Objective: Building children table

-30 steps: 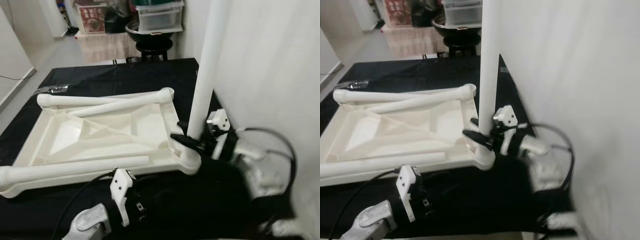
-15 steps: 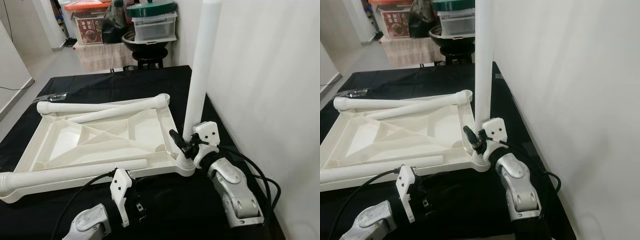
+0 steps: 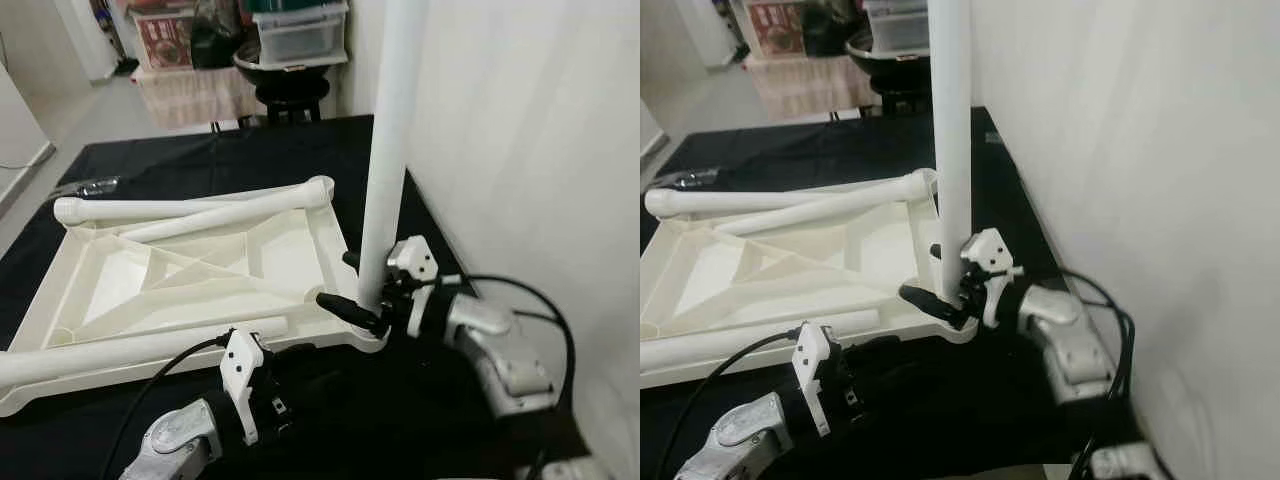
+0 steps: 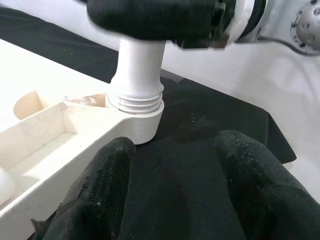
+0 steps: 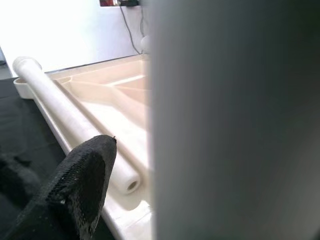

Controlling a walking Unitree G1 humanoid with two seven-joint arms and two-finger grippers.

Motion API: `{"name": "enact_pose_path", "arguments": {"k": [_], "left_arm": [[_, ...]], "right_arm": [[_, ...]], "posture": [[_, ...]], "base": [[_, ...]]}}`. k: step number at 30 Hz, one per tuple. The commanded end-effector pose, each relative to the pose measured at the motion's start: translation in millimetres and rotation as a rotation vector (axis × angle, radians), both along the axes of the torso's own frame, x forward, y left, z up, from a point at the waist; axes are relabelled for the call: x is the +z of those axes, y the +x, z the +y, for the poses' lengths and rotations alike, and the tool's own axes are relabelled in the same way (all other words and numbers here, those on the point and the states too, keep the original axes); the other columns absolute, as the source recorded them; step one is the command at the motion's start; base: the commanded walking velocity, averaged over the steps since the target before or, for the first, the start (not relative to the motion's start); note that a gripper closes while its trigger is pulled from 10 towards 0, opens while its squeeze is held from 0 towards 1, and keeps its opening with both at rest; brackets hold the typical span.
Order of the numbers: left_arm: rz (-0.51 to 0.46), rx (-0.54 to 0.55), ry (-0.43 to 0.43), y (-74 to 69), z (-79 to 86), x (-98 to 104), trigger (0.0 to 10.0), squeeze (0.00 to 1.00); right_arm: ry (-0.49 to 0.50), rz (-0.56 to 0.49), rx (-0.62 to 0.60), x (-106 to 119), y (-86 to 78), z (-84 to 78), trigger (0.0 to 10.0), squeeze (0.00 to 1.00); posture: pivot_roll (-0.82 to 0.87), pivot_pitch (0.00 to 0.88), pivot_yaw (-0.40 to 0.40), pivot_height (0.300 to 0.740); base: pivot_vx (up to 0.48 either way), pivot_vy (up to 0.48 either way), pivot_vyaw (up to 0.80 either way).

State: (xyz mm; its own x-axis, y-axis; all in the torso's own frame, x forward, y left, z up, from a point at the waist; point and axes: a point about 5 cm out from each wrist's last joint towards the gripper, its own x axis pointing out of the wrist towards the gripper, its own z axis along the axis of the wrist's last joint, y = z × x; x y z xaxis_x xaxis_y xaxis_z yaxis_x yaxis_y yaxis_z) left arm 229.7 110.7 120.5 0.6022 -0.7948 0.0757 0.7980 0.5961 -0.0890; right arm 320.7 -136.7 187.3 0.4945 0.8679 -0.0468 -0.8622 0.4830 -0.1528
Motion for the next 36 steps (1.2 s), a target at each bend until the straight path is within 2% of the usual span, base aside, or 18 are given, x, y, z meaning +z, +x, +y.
{"name": "enact_pose_path", "arguments": {"k": [1, 2, 3, 5, 6, 9, 20, 21, 22, 23, 24, 25, 28, 29, 30, 32, 36], "left_arm": [[0.019, 0.014, 0.012, -2.0, 2.4, -5.2, 10.0, 0.00], [0.019, 0.014, 0.012, -2.0, 2.4, -5.2, 10.0, 0.00], [0.019, 0.014, 0.012, -2.4, 2.2, -5.2, 10.0, 0.00], [0.019, 0.014, 0.011, -2.7, 2.1, -5.1, 10.0, 0.00], [0.020, 0.014, 0.010, -3.0, 1.8, -4.9, 10.0, 0.00], [0.021, 0.014, 0.009, -3.1, 1.5, -4.7, 10.0, 0.00], [0.021, 0.012, 0.006, -3.3, 0.3, -3.9, 10.0, 0.00], [0.020, 0.012, 0.006, -3.6, 0.7, -3.7, 10.0, 0.00], [0.020, 0.013, 0.007, -4.3, 1.4, -3.7, 10.0, 0.00], [0.020, 0.014, 0.009, -4.3, 2.6, -3.3, 10.0, 0.00], [0.020, 0.014, 0.009, -4.3, 2.6, -3.3, 10.0, 0.00], [0.019, 0.017, 0.012, -4.1, 3.8, -2.9, 10.0, 0.00], [0.019, 0.017, 0.012, -4.1, 3.8, -2.9, 10.0, 0.00], [0.020, 0.016, 0.015, -3.7, 4.5, -3.9, 10.0, 0.00], [0.020, 0.017, 0.018, -2.4, 4.7, -4.0, 10.0, 0.00], [0.020, 0.019, 0.020, -0.9, 4.8, -4.0, 10.0, 0.00], [0.019, 0.044, 0.013, -0.2, 6.4, -4.9, 10.0, 0.00]], "right_arm": [[0.000, 0.025, 0.114, 7.9, 8.9, -2.7, 10.0, 0.00], [0.000, 0.025, 0.114, 7.9, 8.9, -2.7, 10.0, 0.00], [-0.004, 0.038, 0.110, 9.9, 16.2, -7.1, 7.9, 0.00], [-0.007, 0.046, 0.103, 10.6, 20.4, -9.6, 7.9, 0.00], [0.005, 0.049, 0.086, 11.7, 22.8, -11.7, 0.0, 0.00], [0.015, 0.050, 0.075, 12.1, 23.9, -13.0, 0.0, 0.00], [0.014, 0.043, 0.033, 3.4, 12.3, -20.6, 0.0, 0.00], [0.009, 0.044, -0.055, -3.6, 7.2, -20.7, 0.0, 0.00], [0.030, 0.070, -0.247, -16.3, 3.8, -18.3, 0.0, 0.00], [-0.009, 0.141, -0.377, -50.8, -19.6, 7.3, 0.0, 0.00], [-0.009, 0.141, -0.377, -50.8, -19.6, 7.3, 0.0, 0.00], [-0.037, 0.201, -0.494, -77.4, -49.5, 36.1, 0.0, 0.00], [-0.037, 0.201, -0.494, -77.4, -49.5, 36.1, 0.0, 0.00], [0.002, 0.159, -0.566, -68.4, -39.9, 27.2, 0.0, 0.00], [0.032, 0.169, -0.596, -65.9, -28.3, 17.9, 0.0, 0.00], [0.067, 0.192, -0.621, -64.2, -17.1, 8.9, 0.0, 0.00], [0.041, 0.159, -0.593, -63.7, -21.1, 16.1, 0.0, 0.00]], "posture": [[-0.08, 0.089, 0.026, 0.740], [-0.08, 0.089, 0.026, 0.740], [-0.08, 0.089, 0.026, 0.740], [-0.08, 0.092, 0.025, 0.740], [-0.08, 0.094, 0.023, 0.740], [-0.08, 0.096, 0.023, 0.740], [-0.09, 0.104, 0.023, 0.740], [-0.09, 0.112, 0.020, 0.740], [-0.09, 0.113, 0.013, 0.740], [-0.08, 0.118, 0.018, 0.740], [-0.08, 0.118, 0.018, 0.740], [-0.08, 0.118, 0.018, 0.740], [-0.08, 0.118, 0.018, 0.740], [-0.09, 0.113, 0.021, 0.740], [-0.08, 0.090, 0.006, 0.740], [-0.08, 0.090, 0.006, 0.740], [-0.09, 0.086, 0.017, 0.740]], "base": [[0.000, 0.000, 0.00], [0.000, 0.000, 0.00], [0.000, 0.000, 0.00], [0.000, 0.000, 0.00], [0.000, 0.000, 0.00], [0.000, 0.000, 0.00], [0.000, 0.000, 0.00], [0.000, 0.000, 0.00], [0.000, 0.000, 0.00], [0.000, 0.000, 0.00], [0.000, 0.000, 0.00], [0.000, 0.000, 0.00], [0.000, 0.000, 0.00], [0.000, 0.000, 0.00], [0.000, 0.000, 0.00], [0.000, 0.000, 0.00], [0.000, 0.000, 0.00]]}}
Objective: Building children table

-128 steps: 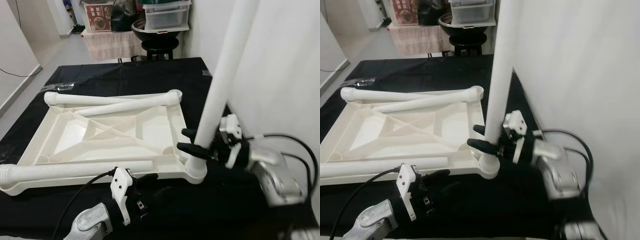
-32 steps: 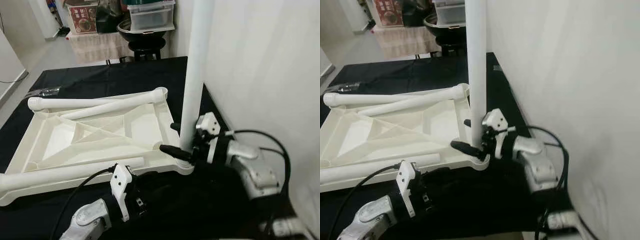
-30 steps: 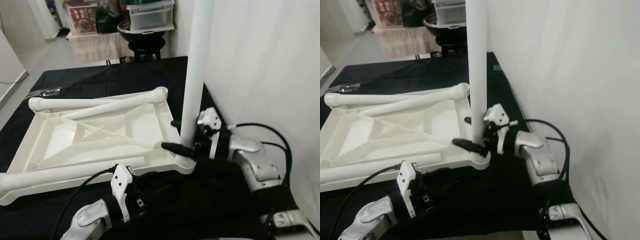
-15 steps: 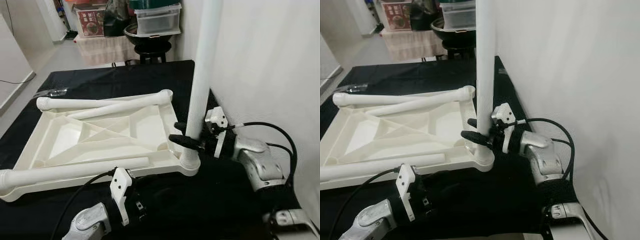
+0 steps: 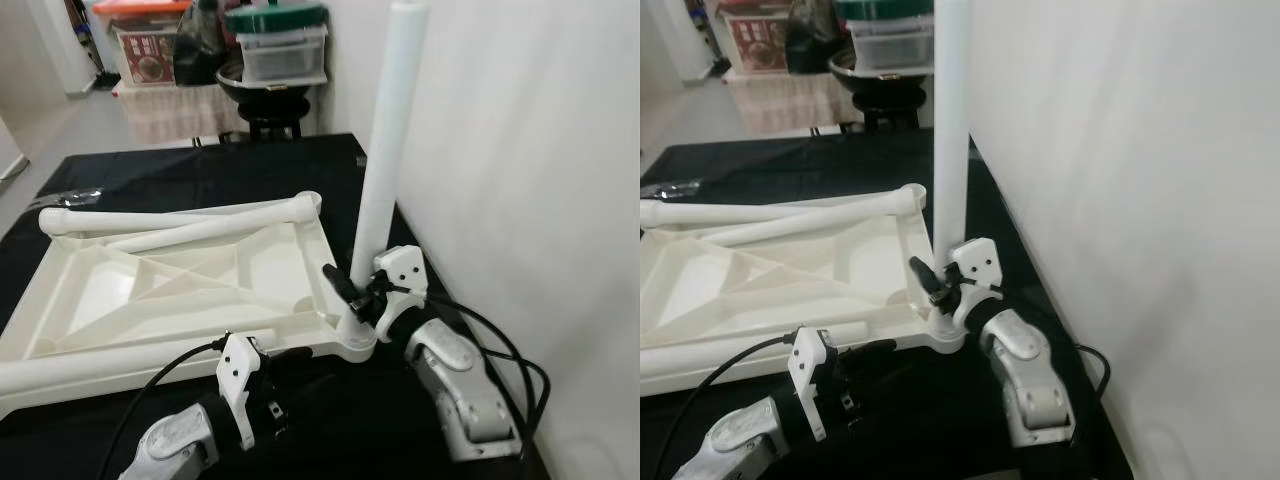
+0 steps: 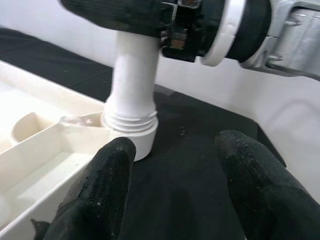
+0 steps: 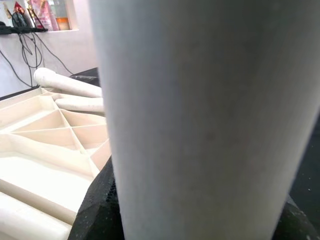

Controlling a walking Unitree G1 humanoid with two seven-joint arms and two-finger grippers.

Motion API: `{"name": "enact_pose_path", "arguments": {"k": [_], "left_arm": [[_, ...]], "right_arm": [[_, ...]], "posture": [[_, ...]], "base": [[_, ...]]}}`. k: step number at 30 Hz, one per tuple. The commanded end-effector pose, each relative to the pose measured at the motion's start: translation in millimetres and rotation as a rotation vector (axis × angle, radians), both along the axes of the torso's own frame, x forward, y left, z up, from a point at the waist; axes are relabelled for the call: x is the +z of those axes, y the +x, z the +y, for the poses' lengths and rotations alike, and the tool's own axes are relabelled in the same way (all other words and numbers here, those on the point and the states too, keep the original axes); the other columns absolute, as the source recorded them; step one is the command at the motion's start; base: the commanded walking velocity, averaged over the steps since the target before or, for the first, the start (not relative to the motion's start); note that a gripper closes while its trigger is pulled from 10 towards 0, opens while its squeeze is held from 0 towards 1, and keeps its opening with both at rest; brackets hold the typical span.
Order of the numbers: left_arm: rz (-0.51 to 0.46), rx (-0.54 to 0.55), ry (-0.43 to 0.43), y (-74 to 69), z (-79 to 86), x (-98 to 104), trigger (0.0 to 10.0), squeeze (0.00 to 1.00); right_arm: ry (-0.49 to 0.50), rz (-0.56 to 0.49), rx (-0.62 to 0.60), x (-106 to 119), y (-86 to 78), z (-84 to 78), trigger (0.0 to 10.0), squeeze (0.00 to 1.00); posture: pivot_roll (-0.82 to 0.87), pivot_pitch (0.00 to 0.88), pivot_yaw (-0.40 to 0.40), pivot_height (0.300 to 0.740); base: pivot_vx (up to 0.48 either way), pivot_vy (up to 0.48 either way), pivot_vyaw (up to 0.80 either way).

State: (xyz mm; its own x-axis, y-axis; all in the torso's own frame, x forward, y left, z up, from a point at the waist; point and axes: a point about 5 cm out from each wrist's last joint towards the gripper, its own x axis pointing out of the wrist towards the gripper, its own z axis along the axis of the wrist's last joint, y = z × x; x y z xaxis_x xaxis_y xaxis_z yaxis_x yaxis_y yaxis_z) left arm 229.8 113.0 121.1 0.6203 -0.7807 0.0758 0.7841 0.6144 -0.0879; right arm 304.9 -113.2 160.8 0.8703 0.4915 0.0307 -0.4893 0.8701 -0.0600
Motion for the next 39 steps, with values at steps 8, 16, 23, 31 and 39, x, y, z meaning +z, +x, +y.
{"name": "enact_pose_path", "arguments": {"k": [8, 16, 23, 31, 39], "left_arm": [[0.026, -0.004, 0.017, -0.7, 0.7, -7.7, 10.0, 0.00], [0.025, -0.006, 0.013, -0.2, -3.1, -7.9, 10.0, 0.00], [0.021, 0.004, 0.011, -0.3, -3.5, -7.5, 10.0, 0.00], [0.018, 0.009, 0.010, -0.4, -3.3, -7.2, 10.0, 0.00], [0.020, 0.008, 0.008, -0.9, -3.6, -7.1, 10.0, 0.00]], "right_arm": [[0.030, 0.182, 0.080, -28.4, -2.8, -6.0, 10.0, 1.00], [-0.085, 0.033, 0.469, 17.8, 10.0, -14.9, 10.0, 0.00], [-0.160, 0.049, 0.665, 36.0, 33.5, -32.3, 10.0, 0.00], [-0.148, 0.105, 0.677, 36.7, 46.9, -43.4, 0.0, 0.00], [-0.149, 0.130, 0.675, 26.8, 40.1, -51.7, 0.0, 0.00]], "posture": [[-0.09, 0.066, 0.025, 0.740], [-0.08, 0.061, 0.010, 0.740], [-0.07, 0.065, 0.002, 0.740], [-0.06, 0.069, 0.003, 0.740], [-0.07, 0.080, 0.010, 0.740]], "base": [[0.000, 0.000, 0.00], [0.000, 0.000, 0.00], [0.000, 0.000, 0.00], [0.000, 0.000, 0.00], [0.000, 0.000, 0.00]]}}
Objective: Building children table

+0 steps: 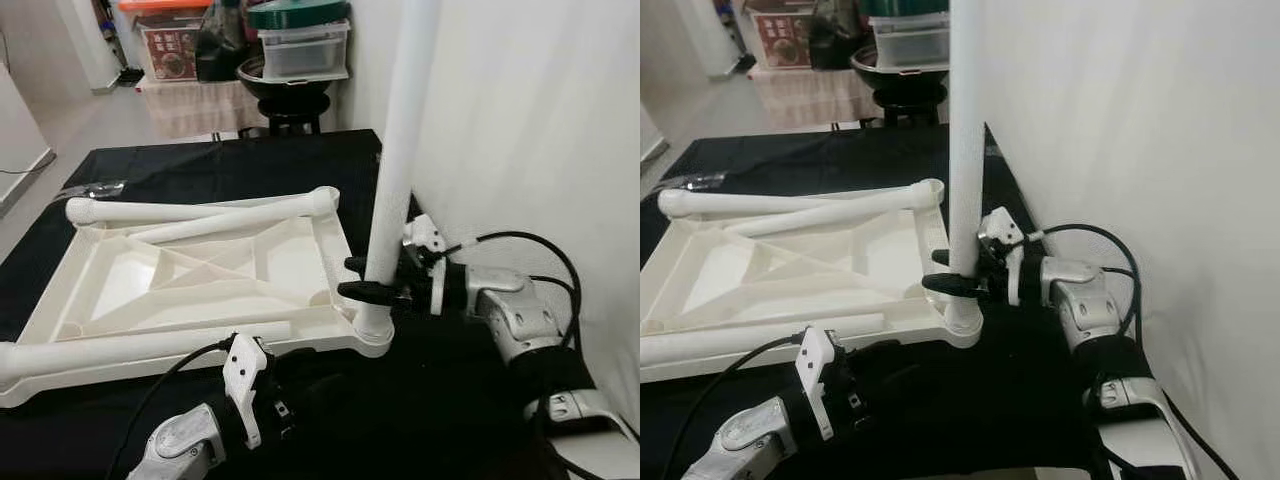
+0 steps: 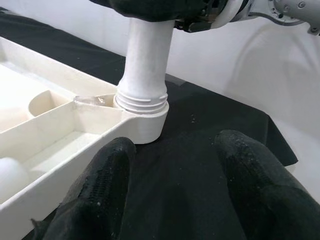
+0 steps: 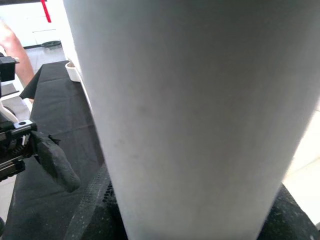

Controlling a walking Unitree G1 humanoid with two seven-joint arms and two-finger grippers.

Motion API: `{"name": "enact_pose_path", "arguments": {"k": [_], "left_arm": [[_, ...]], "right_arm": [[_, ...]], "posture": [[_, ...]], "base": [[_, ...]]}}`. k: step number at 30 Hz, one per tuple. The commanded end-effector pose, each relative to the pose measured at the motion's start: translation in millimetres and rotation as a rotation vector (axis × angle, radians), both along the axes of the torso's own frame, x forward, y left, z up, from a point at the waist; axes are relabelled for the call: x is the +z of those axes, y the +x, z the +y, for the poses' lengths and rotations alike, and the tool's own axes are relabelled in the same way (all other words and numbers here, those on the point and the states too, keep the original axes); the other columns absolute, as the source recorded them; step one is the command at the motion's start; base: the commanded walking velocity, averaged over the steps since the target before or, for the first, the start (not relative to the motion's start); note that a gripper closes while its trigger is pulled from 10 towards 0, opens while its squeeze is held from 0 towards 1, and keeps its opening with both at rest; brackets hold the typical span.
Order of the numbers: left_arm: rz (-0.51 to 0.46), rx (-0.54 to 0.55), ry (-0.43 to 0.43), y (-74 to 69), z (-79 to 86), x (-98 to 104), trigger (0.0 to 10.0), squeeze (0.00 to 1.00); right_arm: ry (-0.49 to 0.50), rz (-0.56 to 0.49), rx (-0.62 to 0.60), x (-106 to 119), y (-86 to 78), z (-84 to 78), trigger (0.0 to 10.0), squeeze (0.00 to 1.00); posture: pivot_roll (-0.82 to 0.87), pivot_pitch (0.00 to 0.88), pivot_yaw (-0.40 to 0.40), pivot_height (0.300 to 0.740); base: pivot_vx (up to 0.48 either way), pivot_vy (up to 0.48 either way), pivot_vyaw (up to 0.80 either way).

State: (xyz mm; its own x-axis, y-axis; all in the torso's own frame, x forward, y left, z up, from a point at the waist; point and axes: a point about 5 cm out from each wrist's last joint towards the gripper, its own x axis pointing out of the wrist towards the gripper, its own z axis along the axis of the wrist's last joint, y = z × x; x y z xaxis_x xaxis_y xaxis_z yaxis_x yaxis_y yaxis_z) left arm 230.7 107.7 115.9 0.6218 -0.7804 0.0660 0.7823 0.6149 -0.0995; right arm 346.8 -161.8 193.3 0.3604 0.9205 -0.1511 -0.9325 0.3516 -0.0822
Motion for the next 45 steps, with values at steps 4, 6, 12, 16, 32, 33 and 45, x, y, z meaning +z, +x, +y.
{"name": "enact_pose_path", "arguments": {"k": [4, 6, 12, 16, 32, 33, 45], "left_arm": [[0.006, 0.004, 0.004, -3.5, 3.1, -0.5, 10.0, 0.00], [0.006, 0.004, 0.004, -4.1, 4.5, 0.0, 10.0, 0.00], [0.012, -0.005, 0.015, -2.7, 9.7, -0.7, 10.0, 0.00], [0.016, -0.016, 0.014, -2.9, 7.5, -0.4, 10.0, 0.00], [0.013, -0.010, 0.005, -2.0, 3.6, 0.5, 10.0, 0.00], [0.013, -0.010, 0.004, -1.4, 3.7, 0.9, 10.0, 0.00], [0.010, -0.004, 0.022, -1.5, 2.8, -1.2, 10.0, 0.00]], "right_arm": [[-0.080, -0.002, -0.352, -34.7, -10.5, -6.8, 0.0, 0.00], [-0.069, -0.007, -0.494, -41.7, -15.3, -4.2, 0.0, 0.00], [-0.001, 0.061, -0.795, -63.2, -43.1, 33.8, 0.0, 0.00], [-0.086, 0.047, -0.786, -71.7, -39.1, 32.1, 1.4, 0.00], [0.145, -0.027, -0.339, -22.3, -39.9, 42.0, 10.0, 0.89], [0.128, -0.056, -0.235, -14.8, -36.7, 36.2, 10.0, 0.00], [0.079, -0.047, -0.128, -2.2, -2.8, 8.5, 3.5, 0.00]], "posture": [[-0.08, 0.104, 0.001, 0.740], [-0.08, 0.106, 0.004, 0.740], [-0.11, 0.109, 0.046, 0.740], [-0.09, 0.109, 0.034, 0.740], [-0.09, 0.104, 0.024, 0.740], [-0.09, 0.103, 0.023, 0.740], [-0.07, 0.080, 0.022, 0.740]], "base": [[0.000, 0.000, 0.00], [0.000, 0.000, 0.00], [0.000, 0.000, 0.00], [0.000, 0.000, 0.00], [0.000, 0.000, 0.00], [0.000, 0.000, 0.00], [0.000, 0.000, 0.00]]}}
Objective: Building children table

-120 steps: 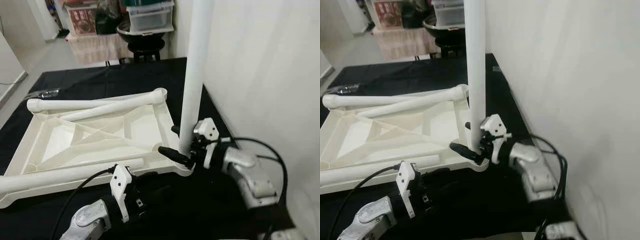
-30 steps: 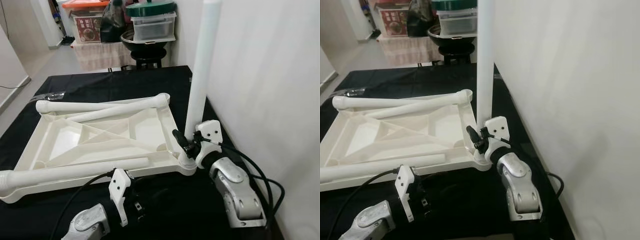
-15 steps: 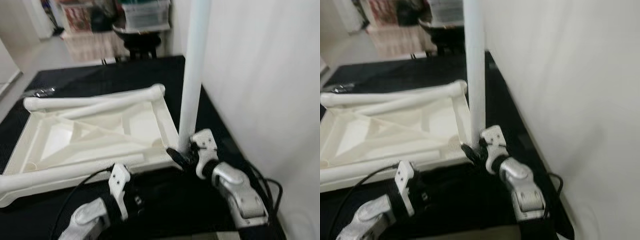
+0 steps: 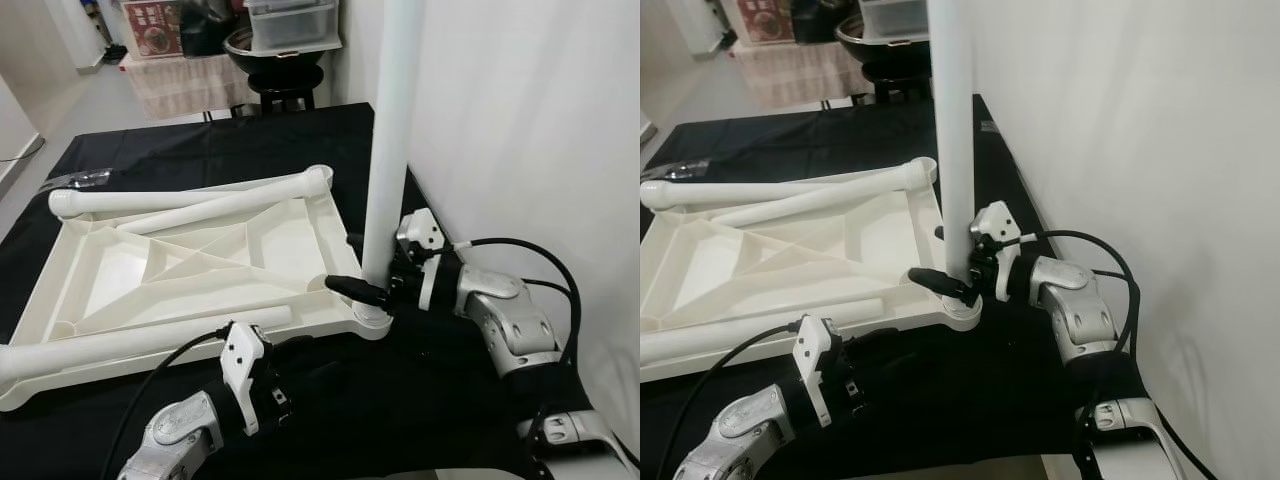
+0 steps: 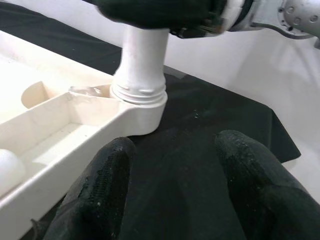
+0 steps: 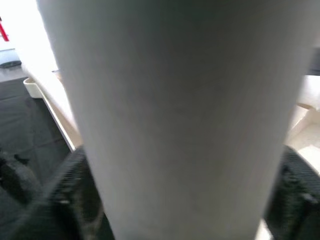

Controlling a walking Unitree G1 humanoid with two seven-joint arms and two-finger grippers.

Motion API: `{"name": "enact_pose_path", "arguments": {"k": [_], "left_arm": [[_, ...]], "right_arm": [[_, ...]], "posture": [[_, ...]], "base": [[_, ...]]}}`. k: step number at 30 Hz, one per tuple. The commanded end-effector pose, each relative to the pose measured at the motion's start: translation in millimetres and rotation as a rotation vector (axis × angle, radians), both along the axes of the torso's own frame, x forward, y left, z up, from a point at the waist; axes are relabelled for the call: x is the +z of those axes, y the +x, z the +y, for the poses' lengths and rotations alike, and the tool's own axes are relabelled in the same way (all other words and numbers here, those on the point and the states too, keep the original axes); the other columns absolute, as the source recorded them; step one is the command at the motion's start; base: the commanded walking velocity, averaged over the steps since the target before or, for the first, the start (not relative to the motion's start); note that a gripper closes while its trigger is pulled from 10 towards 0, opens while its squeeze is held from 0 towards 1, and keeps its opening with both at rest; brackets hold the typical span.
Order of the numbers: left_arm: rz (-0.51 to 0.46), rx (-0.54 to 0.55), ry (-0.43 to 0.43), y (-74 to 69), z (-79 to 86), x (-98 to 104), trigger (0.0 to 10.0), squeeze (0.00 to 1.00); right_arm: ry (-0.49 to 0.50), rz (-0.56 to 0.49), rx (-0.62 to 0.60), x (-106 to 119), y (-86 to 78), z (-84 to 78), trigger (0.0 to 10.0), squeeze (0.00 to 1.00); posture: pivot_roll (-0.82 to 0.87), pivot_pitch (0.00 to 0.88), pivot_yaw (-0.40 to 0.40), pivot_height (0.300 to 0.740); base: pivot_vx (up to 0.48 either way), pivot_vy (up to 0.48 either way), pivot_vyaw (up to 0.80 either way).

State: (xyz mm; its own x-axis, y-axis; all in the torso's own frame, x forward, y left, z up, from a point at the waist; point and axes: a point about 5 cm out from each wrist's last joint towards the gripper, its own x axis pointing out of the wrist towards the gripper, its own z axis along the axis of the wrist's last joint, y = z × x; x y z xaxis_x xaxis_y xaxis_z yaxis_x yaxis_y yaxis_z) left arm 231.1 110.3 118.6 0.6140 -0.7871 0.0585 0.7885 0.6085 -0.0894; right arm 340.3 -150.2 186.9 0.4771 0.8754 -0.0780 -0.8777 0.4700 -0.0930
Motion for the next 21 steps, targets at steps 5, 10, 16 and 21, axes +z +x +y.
{"name": "enact_pose_path", "arguments": {"k": [5, 10, 16, 21], "left_arm": [[0.014, 0.004, 0.011, -1.9, -1.1, -4.3, 10.0, 0.00], [0.020, -0.004, 0.008, -1.2, -2.4, -5.5, 10.0, 0.00], [0.026, -0.007, 0.005, 0.7, 1.3, -5.0, 10.0, 0.00], [0.015, -0.010, 0.009, 3.8, 3.0, -1.5, 10.0, 0.00]], "right_arm": [[0.036, 0.017, 0.006, 3.6, 4.0, -9.0, 0.0, 0.00], [0.021, 0.026, 0.009, -9.3, -16.6, -17.5, 0.0, 0.00], [-0.016, 0.049, -0.757, -44.1, -22.4, -17.6, 0.0, 0.00], [-0.129, -0.028, -0.549, -52.5, -48.8, 34.6, 0.0, 0.00]], "posture": [[-0.07, 0.079, 0.020, 0.740], [-0.09, 0.072, 0.025, 0.740], [-0.11, 0.072, 0.017, 0.740], [-0.13, 0.051, 0.040, 0.740]], "base": [[0.000, 0.000, 0.00], [0.000, 0.000, 0.00], [0.000, 0.000, 0.00], [0.000, 0.000, 0.00]]}}
